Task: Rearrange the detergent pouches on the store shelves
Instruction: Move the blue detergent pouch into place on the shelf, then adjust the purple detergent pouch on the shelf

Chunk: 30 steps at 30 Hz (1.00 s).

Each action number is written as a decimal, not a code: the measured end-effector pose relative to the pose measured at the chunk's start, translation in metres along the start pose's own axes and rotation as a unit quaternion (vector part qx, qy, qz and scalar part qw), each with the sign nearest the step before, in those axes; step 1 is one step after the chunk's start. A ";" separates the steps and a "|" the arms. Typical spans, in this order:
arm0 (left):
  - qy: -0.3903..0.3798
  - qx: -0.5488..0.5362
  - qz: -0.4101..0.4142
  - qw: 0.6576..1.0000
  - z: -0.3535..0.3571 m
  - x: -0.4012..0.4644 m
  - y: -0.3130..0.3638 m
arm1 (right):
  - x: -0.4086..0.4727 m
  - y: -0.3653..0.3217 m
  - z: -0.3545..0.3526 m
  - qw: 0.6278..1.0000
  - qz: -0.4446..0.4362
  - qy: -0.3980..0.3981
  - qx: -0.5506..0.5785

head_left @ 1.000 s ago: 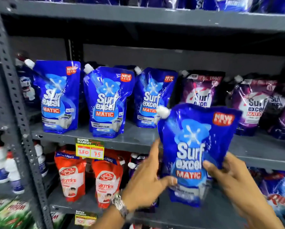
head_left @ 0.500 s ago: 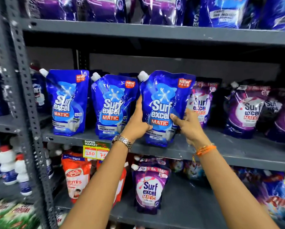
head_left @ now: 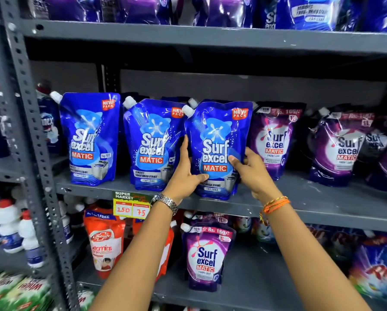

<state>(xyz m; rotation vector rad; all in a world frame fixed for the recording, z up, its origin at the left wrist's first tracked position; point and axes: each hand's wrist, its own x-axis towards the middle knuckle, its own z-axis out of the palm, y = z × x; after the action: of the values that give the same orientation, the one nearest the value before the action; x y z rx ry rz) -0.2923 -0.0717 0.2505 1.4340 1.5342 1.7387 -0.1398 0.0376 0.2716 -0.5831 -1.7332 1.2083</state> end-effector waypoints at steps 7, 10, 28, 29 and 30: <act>0.109 0.047 0.023 0.993 0.006 -0.036 -0.005 | -0.028 0.007 -0.013 0.993 0.014 0.025 -0.118; 0.163 0.047 0.063 0.984 0.012 -0.077 -0.029 | -0.077 0.021 -0.019 0.983 -0.054 0.082 -0.154; 0.009 0.164 -0.203 0.965 0.052 -0.146 -0.269 | -0.156 0.273 0.014 0.965 0.246 -0.005 -0.093; -0.008 0.172 -0.214 0.962 0.054 -0.142 -0.270 | -0.152 0.279 0.015 0.967 0.239 -0.022 -0.088; -0.018 0.180 -0.221 0.958 0.057 -0.141 -0.275 | -0.149 0.285 0.017 0.969 0.232 -0.037 -0.082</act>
<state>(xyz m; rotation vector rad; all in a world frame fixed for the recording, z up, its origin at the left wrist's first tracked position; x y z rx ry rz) -0.2739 -0.0763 -0.0636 1.1409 2.0383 1.2069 -0.1177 0.0298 -0.0498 -1.1013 -1.8282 1.4231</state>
